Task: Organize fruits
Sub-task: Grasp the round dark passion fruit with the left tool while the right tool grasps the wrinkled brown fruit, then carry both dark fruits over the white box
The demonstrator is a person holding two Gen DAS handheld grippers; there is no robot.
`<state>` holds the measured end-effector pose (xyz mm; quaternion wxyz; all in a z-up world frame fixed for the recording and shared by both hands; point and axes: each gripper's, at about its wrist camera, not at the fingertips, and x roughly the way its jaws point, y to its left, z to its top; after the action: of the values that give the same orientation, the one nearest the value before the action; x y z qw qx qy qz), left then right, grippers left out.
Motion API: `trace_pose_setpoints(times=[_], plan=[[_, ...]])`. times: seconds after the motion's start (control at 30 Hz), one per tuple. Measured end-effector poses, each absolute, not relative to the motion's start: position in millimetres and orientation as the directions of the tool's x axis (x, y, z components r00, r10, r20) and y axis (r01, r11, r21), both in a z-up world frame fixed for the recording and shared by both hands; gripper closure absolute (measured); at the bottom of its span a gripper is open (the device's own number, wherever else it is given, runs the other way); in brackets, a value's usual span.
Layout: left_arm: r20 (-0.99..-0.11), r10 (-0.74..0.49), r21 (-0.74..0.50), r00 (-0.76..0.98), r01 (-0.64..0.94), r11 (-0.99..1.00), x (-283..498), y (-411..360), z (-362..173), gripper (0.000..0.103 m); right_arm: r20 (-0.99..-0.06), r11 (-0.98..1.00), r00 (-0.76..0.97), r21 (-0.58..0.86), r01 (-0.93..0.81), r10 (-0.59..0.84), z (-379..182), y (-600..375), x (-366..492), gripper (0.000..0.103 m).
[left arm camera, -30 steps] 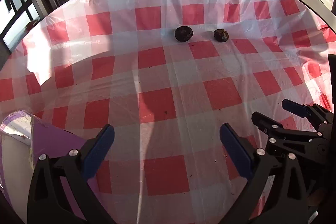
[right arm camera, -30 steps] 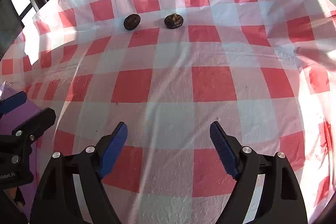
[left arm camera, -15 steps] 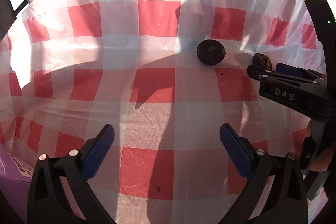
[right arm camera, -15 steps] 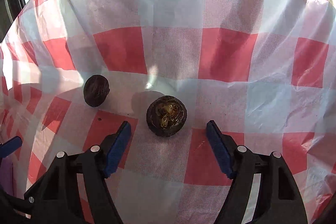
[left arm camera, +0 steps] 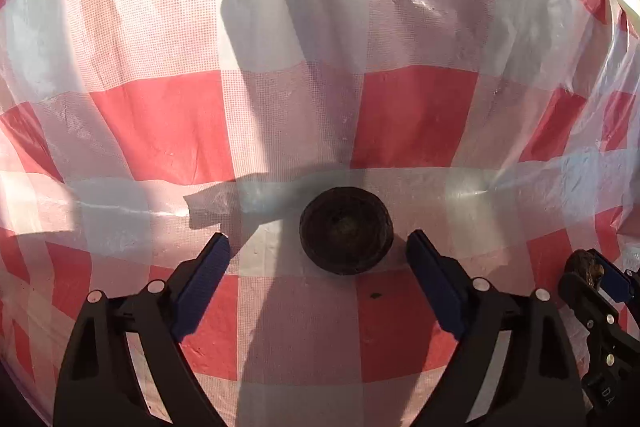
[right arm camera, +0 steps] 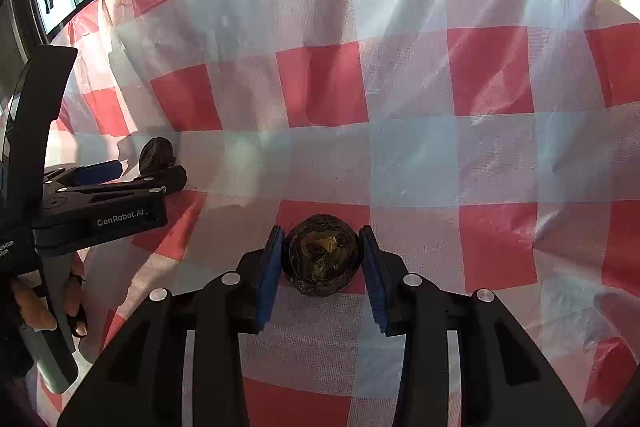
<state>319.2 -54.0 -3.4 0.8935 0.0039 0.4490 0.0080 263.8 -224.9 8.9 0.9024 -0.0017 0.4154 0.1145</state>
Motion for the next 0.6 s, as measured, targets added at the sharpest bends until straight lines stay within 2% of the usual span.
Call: trace_pose_setpoints(times=[0.07, 0.13, 0.27, 0.6], plan=[[-0.792, 0.02, 0.017, 0.61, -0.011, 1.0, 325, -55, -2, 0.024, -0.752, 0.977, 0.629, 0.107, -0.183, 0.2, 9, -237, 255, 0.065], [-0.786, 0.001, 0.003, 0.618, 0.002, 1.0, 324, -55, 2, 0.063, -0.749, 0.98, 0.634, 0.112, -0.164, 0.191, 11, -245, 246, 0.065], [-0.799, -0.038, -0.045, 0.601, 0.003, 0.999, 303, -54, 5, 0.063, -0.749, 0.981, 0.633, 0.142, -0.135, 0.196, 12, -258, 230, 0.065], [-0.83, -0.14, -0.111, 0.54, 0.087, 0.99, 194, -67, 10, 0.063, -0.786, 0.983, 0.591, 0.139, -0.12, 0.184, 10, -258, 165, 0.065]])
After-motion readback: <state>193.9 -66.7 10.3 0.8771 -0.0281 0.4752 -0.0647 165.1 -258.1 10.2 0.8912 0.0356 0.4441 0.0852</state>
